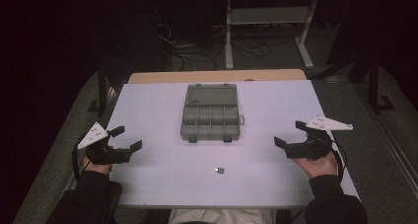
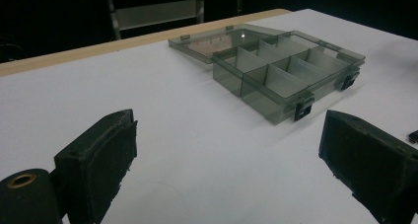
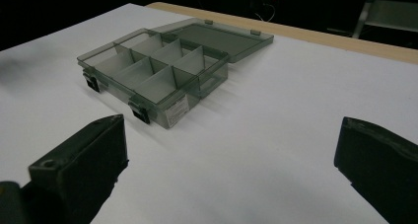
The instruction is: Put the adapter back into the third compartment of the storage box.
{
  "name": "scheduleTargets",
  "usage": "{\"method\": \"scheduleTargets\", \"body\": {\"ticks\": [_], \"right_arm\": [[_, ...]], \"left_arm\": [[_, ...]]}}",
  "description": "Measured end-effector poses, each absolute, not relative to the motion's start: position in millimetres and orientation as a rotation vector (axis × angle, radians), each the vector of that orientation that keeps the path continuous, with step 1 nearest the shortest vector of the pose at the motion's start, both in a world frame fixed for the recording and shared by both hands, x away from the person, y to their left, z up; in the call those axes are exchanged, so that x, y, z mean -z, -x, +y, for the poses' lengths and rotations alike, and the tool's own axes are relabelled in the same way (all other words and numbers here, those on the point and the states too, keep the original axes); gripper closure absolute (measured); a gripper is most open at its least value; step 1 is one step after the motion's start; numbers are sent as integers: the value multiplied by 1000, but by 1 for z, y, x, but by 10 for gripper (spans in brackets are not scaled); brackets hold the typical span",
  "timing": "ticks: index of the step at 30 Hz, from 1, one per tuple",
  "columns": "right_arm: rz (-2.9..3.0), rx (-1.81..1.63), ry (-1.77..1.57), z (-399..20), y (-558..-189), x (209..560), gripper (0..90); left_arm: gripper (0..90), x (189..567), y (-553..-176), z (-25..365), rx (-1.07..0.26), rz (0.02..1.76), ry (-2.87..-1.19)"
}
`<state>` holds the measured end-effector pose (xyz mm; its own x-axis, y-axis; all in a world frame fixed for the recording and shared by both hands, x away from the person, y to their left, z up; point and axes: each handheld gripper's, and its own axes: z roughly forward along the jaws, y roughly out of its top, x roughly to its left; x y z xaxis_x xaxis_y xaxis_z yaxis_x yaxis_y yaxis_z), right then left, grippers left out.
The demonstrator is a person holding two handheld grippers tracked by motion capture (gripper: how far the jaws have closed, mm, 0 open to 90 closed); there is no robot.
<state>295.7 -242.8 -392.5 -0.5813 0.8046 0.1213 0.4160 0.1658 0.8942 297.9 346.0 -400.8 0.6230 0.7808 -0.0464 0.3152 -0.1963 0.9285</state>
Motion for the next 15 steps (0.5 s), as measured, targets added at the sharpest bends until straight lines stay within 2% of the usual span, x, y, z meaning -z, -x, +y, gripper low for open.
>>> {"method": "scheduleTargets", "body": {"ticks": [15], "right_arm": [[2083, -1376, -1152, -242, -295, 392, 0]], "left_arm": [[71, 401, -298, 346, -537, 889, -1778]]}}
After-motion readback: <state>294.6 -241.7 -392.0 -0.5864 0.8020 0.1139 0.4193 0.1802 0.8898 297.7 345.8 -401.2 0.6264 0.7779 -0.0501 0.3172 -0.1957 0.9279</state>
